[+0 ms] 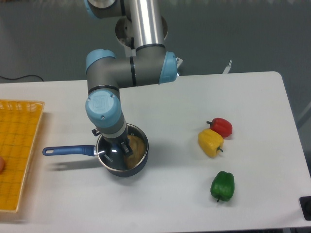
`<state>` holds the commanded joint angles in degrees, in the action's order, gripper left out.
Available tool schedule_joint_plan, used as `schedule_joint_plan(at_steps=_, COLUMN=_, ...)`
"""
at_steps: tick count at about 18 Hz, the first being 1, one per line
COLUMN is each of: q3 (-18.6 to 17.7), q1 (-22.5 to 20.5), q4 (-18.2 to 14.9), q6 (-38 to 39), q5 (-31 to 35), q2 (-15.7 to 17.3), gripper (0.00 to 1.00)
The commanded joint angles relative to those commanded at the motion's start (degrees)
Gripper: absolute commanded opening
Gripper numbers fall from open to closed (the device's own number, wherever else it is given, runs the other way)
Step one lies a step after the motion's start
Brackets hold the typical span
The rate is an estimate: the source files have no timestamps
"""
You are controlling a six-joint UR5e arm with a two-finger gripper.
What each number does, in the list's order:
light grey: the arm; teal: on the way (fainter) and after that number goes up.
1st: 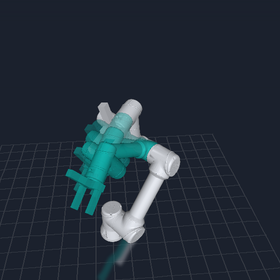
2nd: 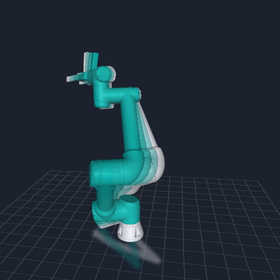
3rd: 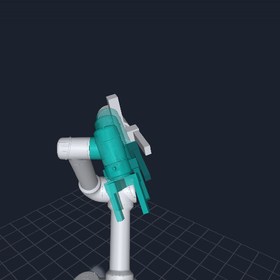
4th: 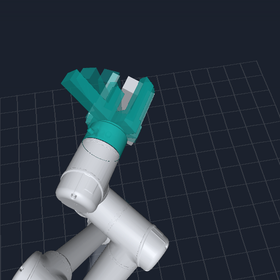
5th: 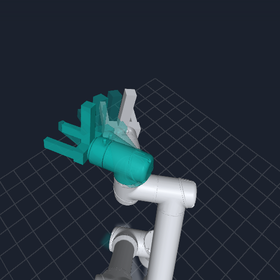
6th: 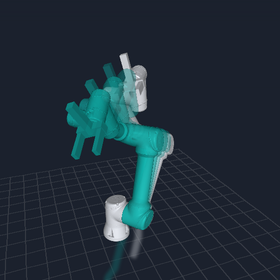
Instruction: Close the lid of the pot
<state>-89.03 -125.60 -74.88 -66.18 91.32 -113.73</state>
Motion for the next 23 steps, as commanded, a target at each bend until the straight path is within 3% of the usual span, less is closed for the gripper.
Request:
schedule_joint_plan(at_steps=4, q3=0.0, q1=0.0, q4=0.1, q6=-0.1, q5=0.0, q2=0.0, gripper=0.95)
schedule_joint_plan(at_steps=9, q3=0.0, q1=0.0, q4=0.0, q6=-0.1, q5=0.1, q2=0.4, gripper=0.99)
schedule_joint_plan(at_steps=12, q3=0.0, q1=-0.5, q4=-0.2, q6=-0.3, q5=0.1, q2=2.5, gripper=0.99)
schedule_joint_plan(at_steps=18, q3=0.1, q1=-6.1, q4=-1.3, q6=-10.7, q5=0.3, q2=6.9, gripper=1.00)
schedule_joint_plan(at_steps=23, q3=0.1, q1=-13.2, q4=-2.1, q6=-20.8, q5=0.3, q2=9.7, gripper=1.00)
